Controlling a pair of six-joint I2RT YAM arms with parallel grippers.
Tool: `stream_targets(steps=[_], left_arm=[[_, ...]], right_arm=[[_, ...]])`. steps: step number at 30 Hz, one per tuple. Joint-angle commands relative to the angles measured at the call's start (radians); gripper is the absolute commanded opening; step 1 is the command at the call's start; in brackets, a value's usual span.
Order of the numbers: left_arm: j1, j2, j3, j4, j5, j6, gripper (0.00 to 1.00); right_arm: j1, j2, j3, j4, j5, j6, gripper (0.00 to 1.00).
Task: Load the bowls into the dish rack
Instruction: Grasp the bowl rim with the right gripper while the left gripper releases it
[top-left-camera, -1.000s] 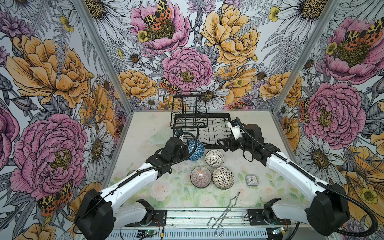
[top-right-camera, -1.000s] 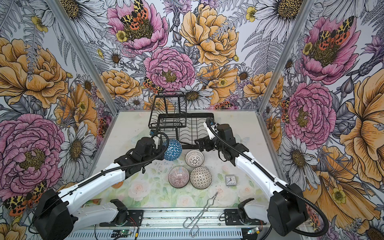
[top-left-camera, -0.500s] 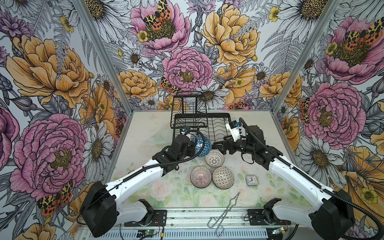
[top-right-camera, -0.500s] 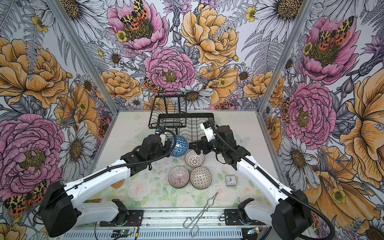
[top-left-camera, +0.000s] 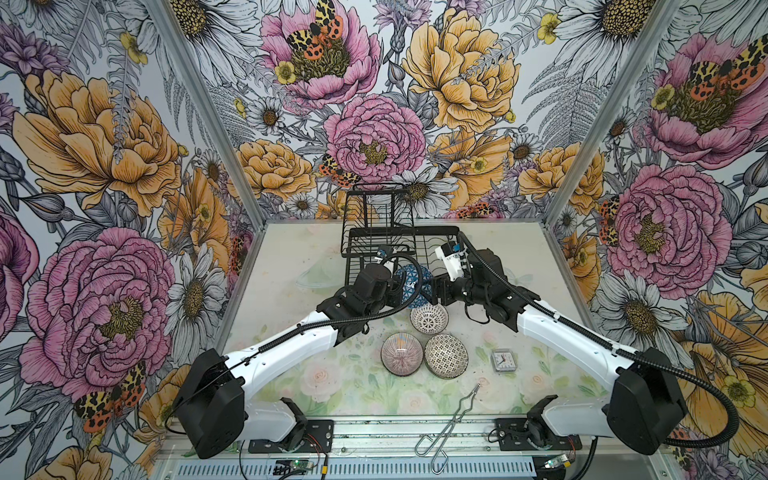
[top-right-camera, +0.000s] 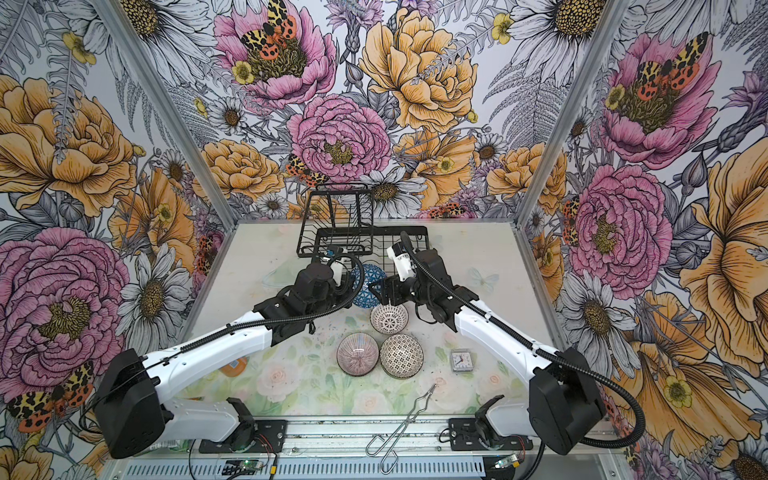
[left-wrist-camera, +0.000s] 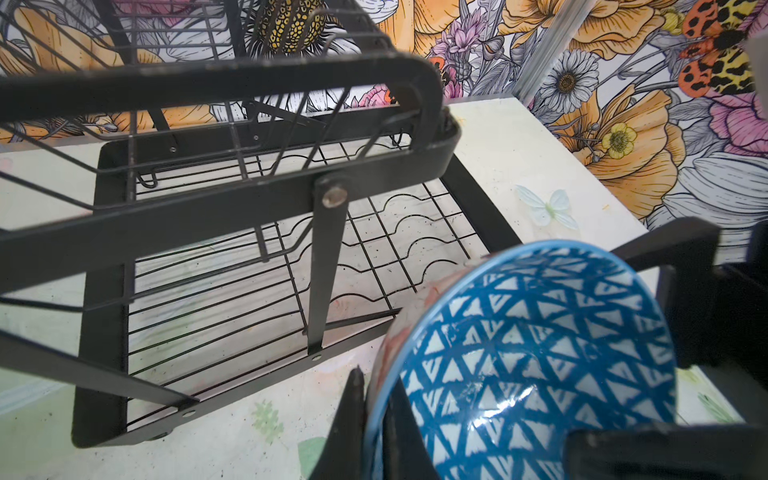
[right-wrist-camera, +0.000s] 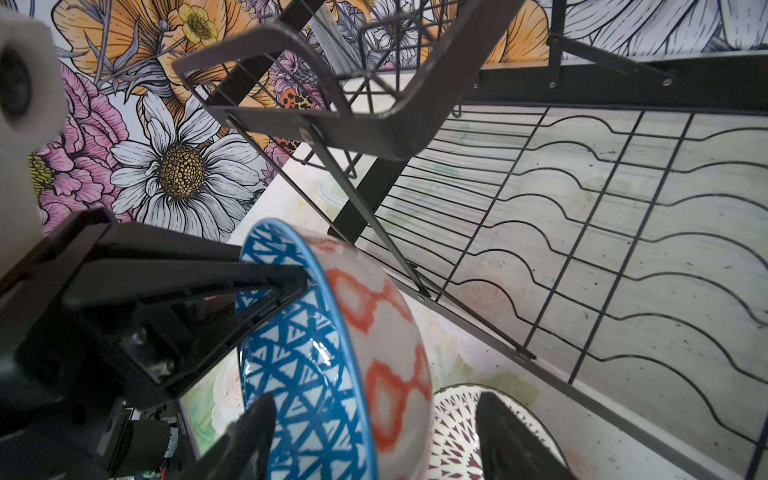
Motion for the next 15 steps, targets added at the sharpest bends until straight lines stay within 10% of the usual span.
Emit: stream_targets(steps=[1,15], left_arm=[[-0.009,-0.007,0.037,0.079,-0.004,-0.013,0.00],[-0.021,-0.016,0.024,0.097,-0.013,-0.017,0.00]], right_arm=[[0.008,0.015,0.041,0.029,0.038,0.029,0.68],[0.013,0.033,0.043,0.026,0.044,0.039,0.27]])
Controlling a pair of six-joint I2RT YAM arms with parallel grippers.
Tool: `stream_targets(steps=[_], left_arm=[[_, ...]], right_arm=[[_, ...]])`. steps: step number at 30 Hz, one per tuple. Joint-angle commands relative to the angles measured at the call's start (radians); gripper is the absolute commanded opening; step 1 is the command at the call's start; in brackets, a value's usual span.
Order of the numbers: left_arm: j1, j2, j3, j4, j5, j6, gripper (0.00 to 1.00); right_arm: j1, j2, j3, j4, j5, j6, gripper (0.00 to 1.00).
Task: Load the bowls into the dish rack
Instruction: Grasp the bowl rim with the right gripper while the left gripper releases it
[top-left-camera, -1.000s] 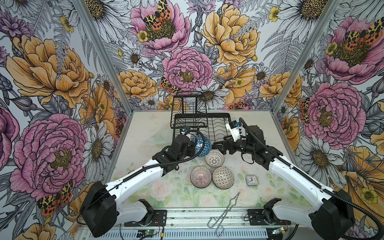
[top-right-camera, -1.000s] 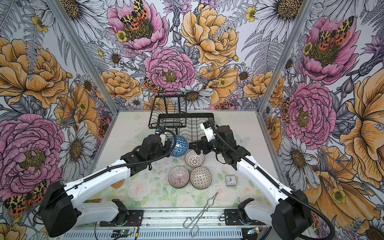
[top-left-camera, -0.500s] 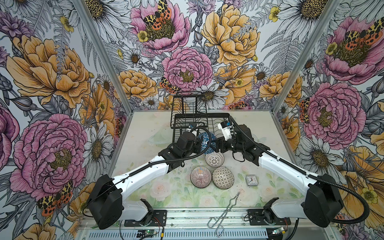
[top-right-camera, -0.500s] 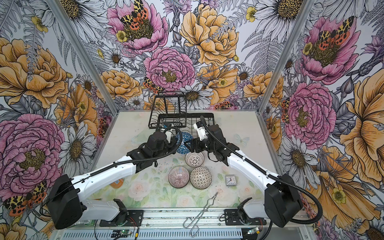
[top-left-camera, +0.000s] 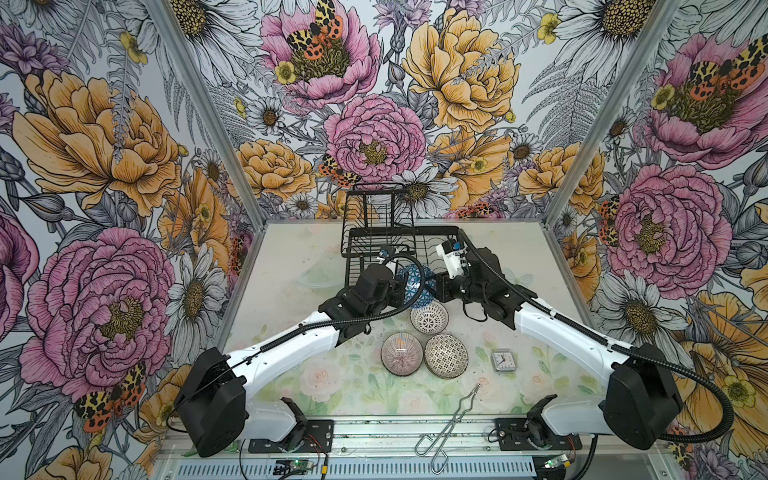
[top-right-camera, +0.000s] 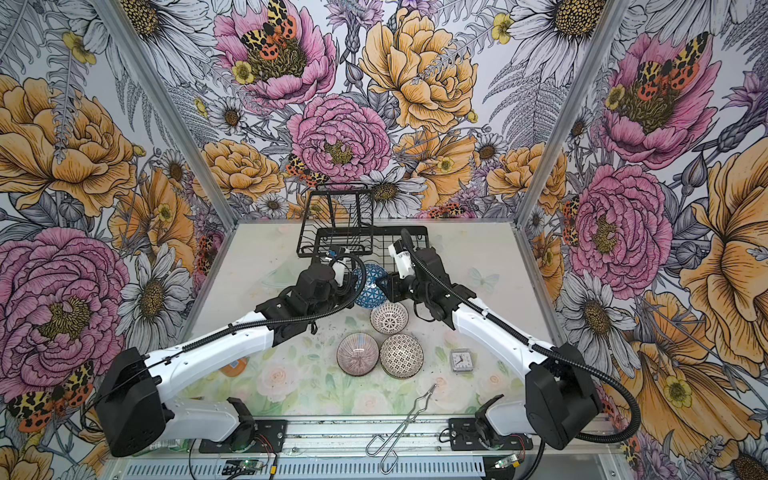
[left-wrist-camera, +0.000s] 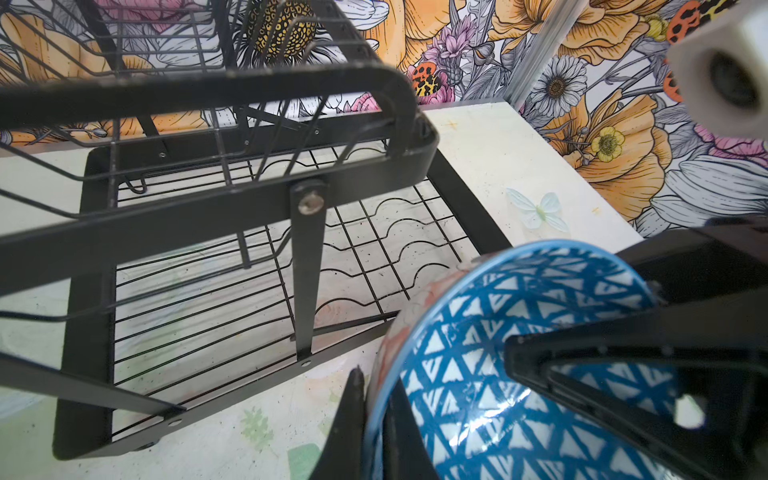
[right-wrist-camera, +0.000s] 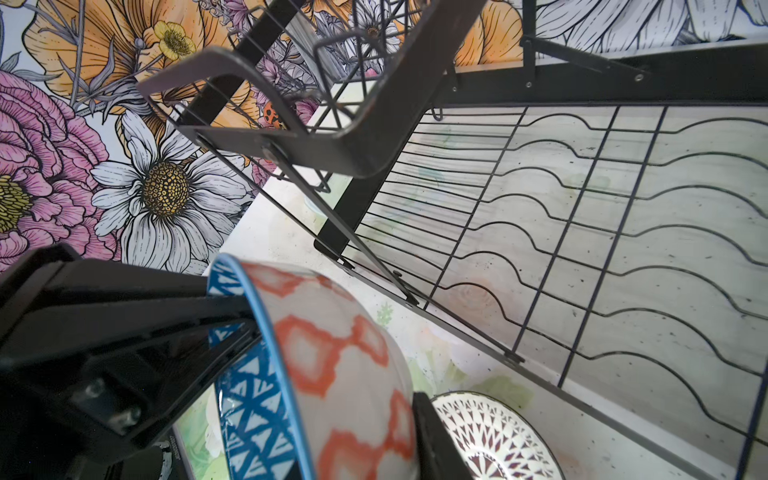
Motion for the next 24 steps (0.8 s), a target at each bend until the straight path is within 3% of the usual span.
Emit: stream_targets(steps=[1,8,11,16,20,24], left_arm=[[-0.008,-0.019,0.025,0.075,-0.007,-0.011,0.00],[-0.023,-0.019,0.024,0.077,0.015,0.004,0.01],[-0.025,-0.023,0.020,0.077,0.027,0.009,0.20],[-0.025,-0.031,0.024,0.052,0.035,0.019,0.55],[-0.026,-0.045,0.029,0.017,0.034,0.025,0.76],[-0.020,-0.074,0.018,-0.005,0.032,0.028,0.89]], right_arm=[[0.009,0.011,0.031,0.019,0.010,0.004,0.24],[0.010,0.008,0.031,0.019,0.021,0.006,0.08],[0.009,0.006,0.031,0.019,0.034,0.007,0.00],[0.007,0.002,0.031,0.017,0.061,0.007,0.00],[0.007,0.003,0.029,0.016,0.091,-0.002,0.00],[-0.004,0.009,0.031,0.014,0.117,-0.019,0.00]])
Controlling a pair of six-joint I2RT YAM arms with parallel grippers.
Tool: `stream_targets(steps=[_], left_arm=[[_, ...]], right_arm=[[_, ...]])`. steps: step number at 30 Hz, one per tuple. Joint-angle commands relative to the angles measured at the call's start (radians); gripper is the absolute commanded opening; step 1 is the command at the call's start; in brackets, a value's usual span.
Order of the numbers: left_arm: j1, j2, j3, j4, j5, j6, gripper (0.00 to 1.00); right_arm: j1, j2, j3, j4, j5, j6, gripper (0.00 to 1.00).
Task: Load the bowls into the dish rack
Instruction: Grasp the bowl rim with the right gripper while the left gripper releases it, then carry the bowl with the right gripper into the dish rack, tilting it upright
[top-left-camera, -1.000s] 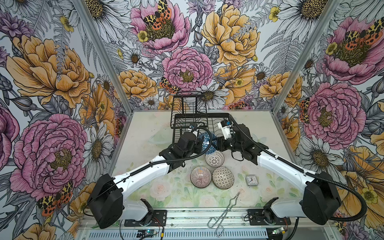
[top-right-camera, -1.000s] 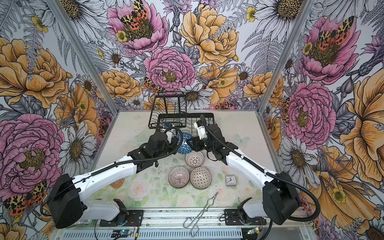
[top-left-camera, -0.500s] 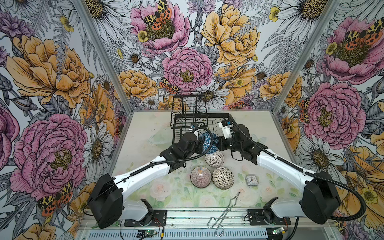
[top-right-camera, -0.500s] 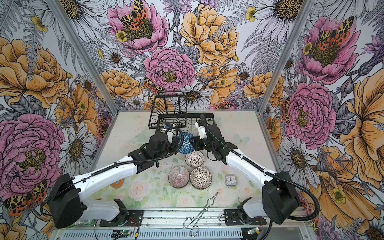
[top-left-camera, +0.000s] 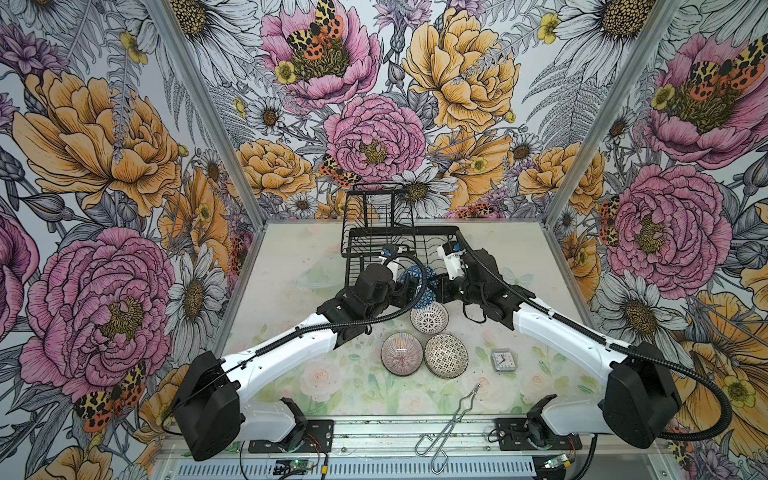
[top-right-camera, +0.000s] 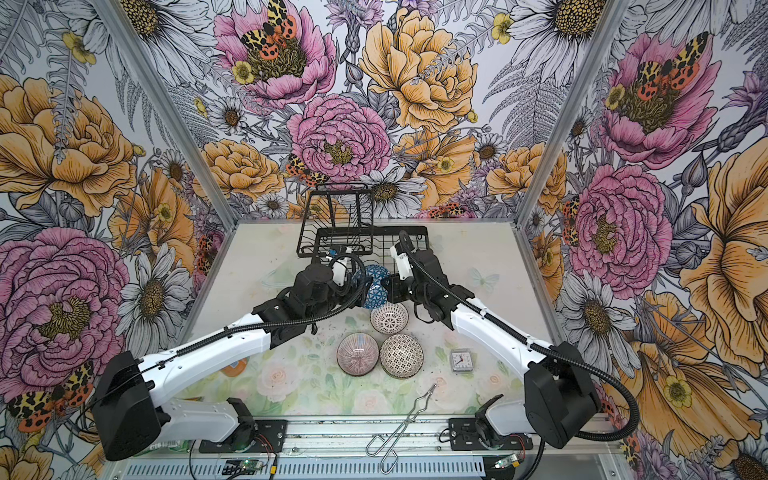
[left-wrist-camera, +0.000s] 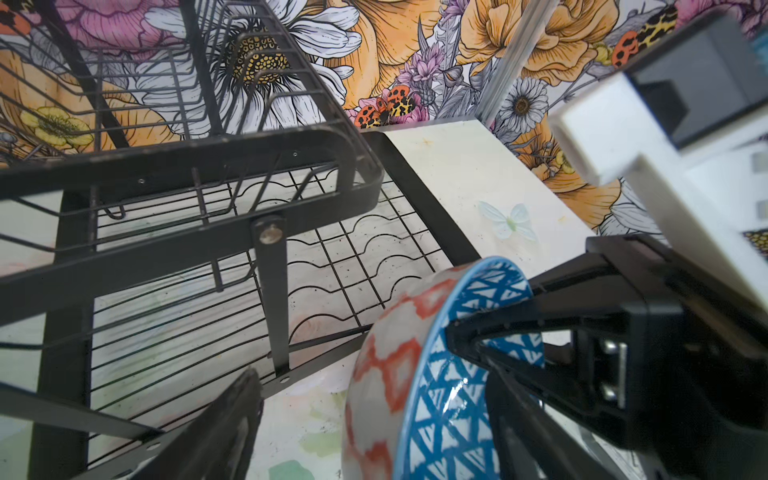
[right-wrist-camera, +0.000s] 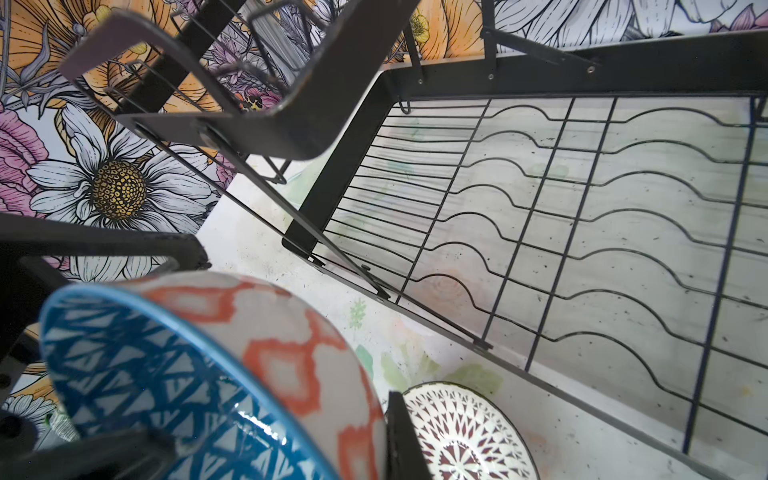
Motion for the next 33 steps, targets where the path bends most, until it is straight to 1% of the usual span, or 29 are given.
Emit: stream_targets(steps=[1,2,4,9,10,12,14,18,20,23,27,31,33], left_arm=[[0.003,-0.048,0.010,-0.030,0.012,0.008,0.93],[0.005,-0.059,0.006,-0.035,0.010,0.008,0.96],[0.011,-0.081,-0.002,-0.045,0.010,0.008,0.99],[0.043,-0.114,-0.007,-0.104,0.015,0.011,0.99],[0.052,-0.117,-0.008,-0.115,0.015,0.011,0.99],[0.068,-0.123,-0.016,-0.130,0.051,0.015,0.99],[0.082,-0.123,-0.020,-0.140,0.061,0.017,0.99],[0.093,-0.118,-0.024,-0.146,0.073,0.021,0.99],[0.096,-0.110,-0.025,-0.145,0.082,0.027,0.99],[0.100,-0.098,-0.024,-0.142,0.091,0.029,0.99],[0.107,-0.086,-0.023,-0.141,0.107,0.030,0.99],[0.114,-0.082,-0.027,-0.124,0.122,0.030,0.99],[0.116,-0.080,-0.029,-0.118,0.131,0.029,0.99]], right_arm=[[-0.012,0.004,0.032,0.046,0.030,-0.020,0.00],[-0.017,0.005,0.032,0.045,0.037,-0.025,0.00],[-0.029,0.008,0.032,0.043,0.044,-0.037,0.00],[-0.079,0.006,0.029,0.032,0.110,-0.111,0.00],[-0.089,0.003,0.031,0.029,0.135,-0.139,0.00],[-0.096,-0.008,0.030,0.031,0.200,-0.204,0.00],[-0.096,-0.015,0.034,0.033,0.298,-0.296,0.00],[-0.096,-0.022,0.020,0.101,0.445,-0.462,0.00],[-0.100,-0.024,0.002,0.169,0.505,-0.540,0.00],[-0.102,-0.027,-0.048,0.332,0.581,-0.652,0.00],[-0.102,0.016,-0.116,0.611,0.606,-0.848,0.00],[-0.105,0.115,-0.196,0.956,0.578,-1.088,0.00],[-0.106,0.174,-0.201,1.064,0.573,-1.175,0.00]])
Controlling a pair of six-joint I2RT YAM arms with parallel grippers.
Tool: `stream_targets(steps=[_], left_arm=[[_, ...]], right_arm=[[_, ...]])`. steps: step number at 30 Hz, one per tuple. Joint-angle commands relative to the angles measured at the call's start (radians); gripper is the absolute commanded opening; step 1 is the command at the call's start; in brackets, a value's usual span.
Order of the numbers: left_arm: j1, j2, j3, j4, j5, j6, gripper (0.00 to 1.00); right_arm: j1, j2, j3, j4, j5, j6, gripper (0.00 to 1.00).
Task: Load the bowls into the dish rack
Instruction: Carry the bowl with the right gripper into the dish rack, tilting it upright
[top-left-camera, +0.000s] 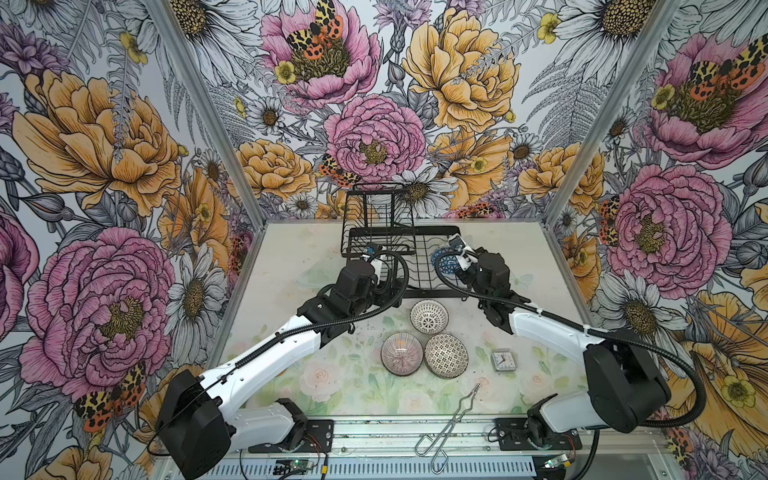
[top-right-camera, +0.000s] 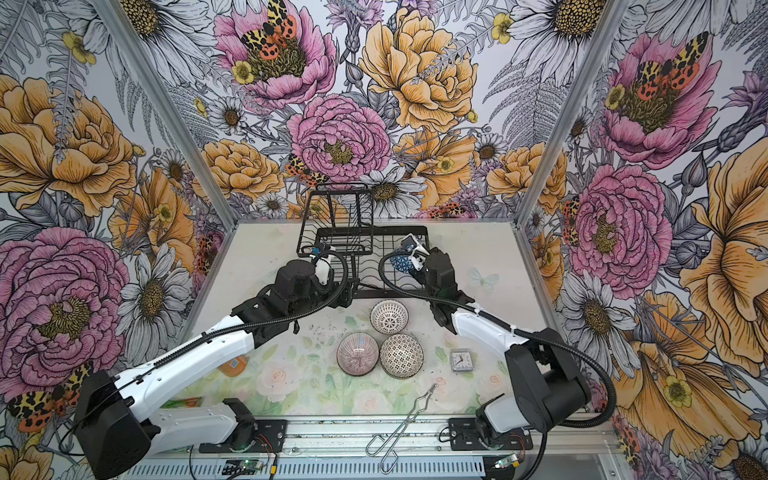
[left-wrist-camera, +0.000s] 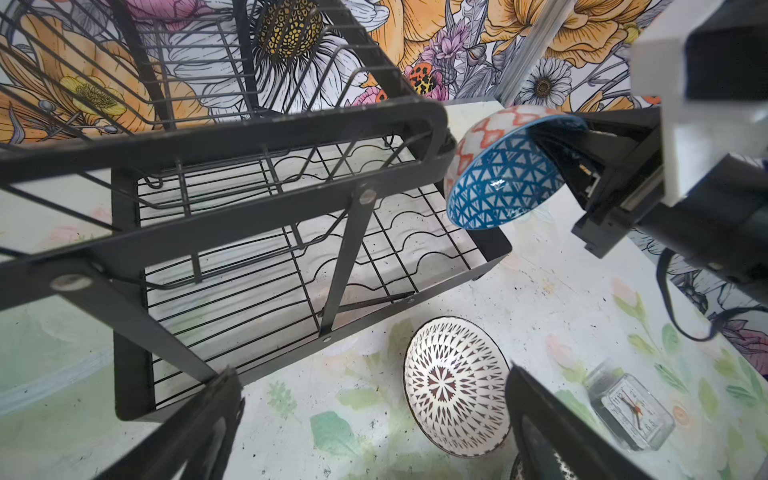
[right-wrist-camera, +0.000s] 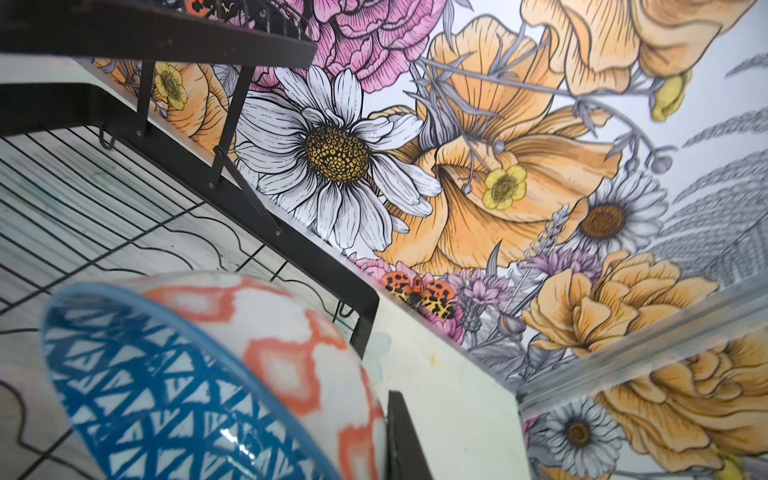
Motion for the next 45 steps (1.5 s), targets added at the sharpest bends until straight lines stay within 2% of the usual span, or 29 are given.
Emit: stream_targets(steps=[1,7,12,18,37,45], left_arm=[[0.009,0.007,-0.015,0.023,0.037,0.017,0.99],[0.016,0.004,-0.024,0.023,0.041,0.017,0.99],[0.021,0.004,-0.026,0.026,0.046,0.015,0.99],[0.025,0.001,-0.028,0.021,0.049,0.014,0.99],[0.021,-0.020,-0.038,0.003,0.052,0.000,0.99],[0.021,-0.011,-0.033,0.003,0.051,-0.002,0.99]], right_arm=[[-0.010,0.082,-0.005,0.380,0.000,-0.250,0.00],[-0.015,0.229,0.042,0.523,-0.033,-0.431,0.00],[-0.019,0.334,0.113,0.570,-0.061,-0.505,0.00],[-0.028,0.446,0.221,0.546,-0.106,-0.572,0.00],[-0.028,0.681,0.465,0.478,-0.207,-0.613,0.00],[-0.016,0.763,0.561,0.471,-0.197,-0.605,0.00]])
